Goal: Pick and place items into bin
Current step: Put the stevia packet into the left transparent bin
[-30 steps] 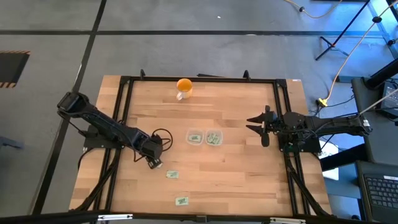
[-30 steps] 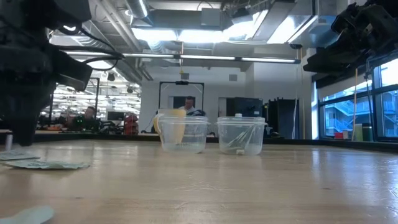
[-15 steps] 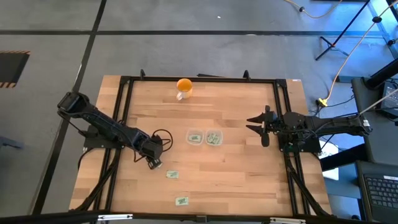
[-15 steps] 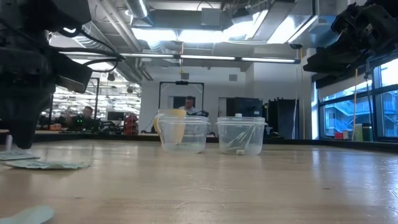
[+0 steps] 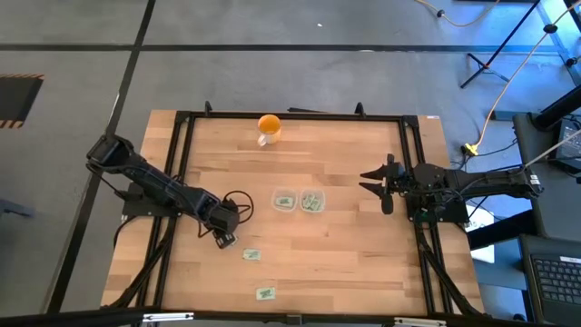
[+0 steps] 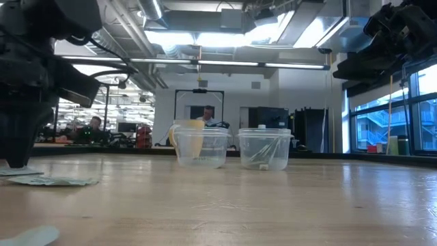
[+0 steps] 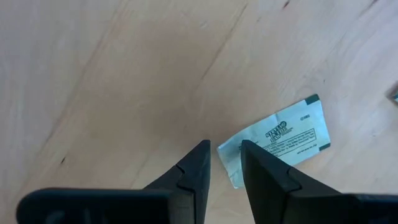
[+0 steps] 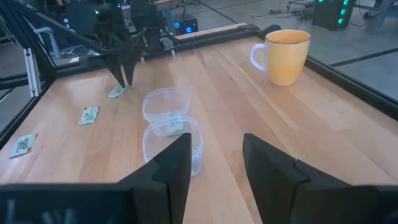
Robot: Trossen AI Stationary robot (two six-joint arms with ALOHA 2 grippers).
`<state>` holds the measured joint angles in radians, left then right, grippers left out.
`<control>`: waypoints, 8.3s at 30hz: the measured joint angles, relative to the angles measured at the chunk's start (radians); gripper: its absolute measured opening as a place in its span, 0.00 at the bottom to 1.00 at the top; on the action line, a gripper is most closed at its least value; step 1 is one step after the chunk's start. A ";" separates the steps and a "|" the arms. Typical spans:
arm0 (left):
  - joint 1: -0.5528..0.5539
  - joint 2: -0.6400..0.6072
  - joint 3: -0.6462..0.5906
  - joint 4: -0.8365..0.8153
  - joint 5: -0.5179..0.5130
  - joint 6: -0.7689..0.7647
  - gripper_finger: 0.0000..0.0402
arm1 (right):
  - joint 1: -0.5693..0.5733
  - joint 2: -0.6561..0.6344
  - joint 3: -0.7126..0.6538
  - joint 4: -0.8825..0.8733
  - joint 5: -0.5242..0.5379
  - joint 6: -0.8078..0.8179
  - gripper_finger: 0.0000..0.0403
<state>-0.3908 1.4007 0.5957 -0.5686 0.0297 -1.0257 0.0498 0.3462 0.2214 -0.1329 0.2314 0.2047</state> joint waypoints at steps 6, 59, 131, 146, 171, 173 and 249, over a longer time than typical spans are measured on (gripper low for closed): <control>0.000 0.013 0.000 -0.003 0.005 0.008 0.21 | 0.000 0.000 0.000 0.000 0.000 0.000 0.37; 0.117 -0.265 0.058 0.451 -0.394 0.659 0.00 | 0.000 0.000 0.000 0.013 0.000 -0.028 0.37; 0.023 0.029 0.157 0.404 -0.028 0.793 0.22 | 0.000 0.000 0.000 -0.011 0.000 -0.024 0.37; -0.049 0.228 0.157 0.529 -0.065 0.767 0.23 | 0.000 0.000 0.000 -0.006 0.000 -0.025 0.37; -0.097 0.363 0.168 0.510 -0.119 0.811 0.15 | 0.000 0.000 0.000 -0.006 0.001 -0.030 0.37; -0.101 0.361 0.165 0.517 -0.137 0.812 0.14 | 0.000 0.000 0.000 -0.006 0.001 -0.030 0.37; 0.342 0.063 0.157 0.737 -0.046 0.971 0.20 | 0.000 0.000 0.000 0.020 0.003 -0.077 0.37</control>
<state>-0.0487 1.4634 0.7525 0.1687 -0.0164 -0.0545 0.0498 0.3462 0.2218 -0.1131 0.2340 0.1276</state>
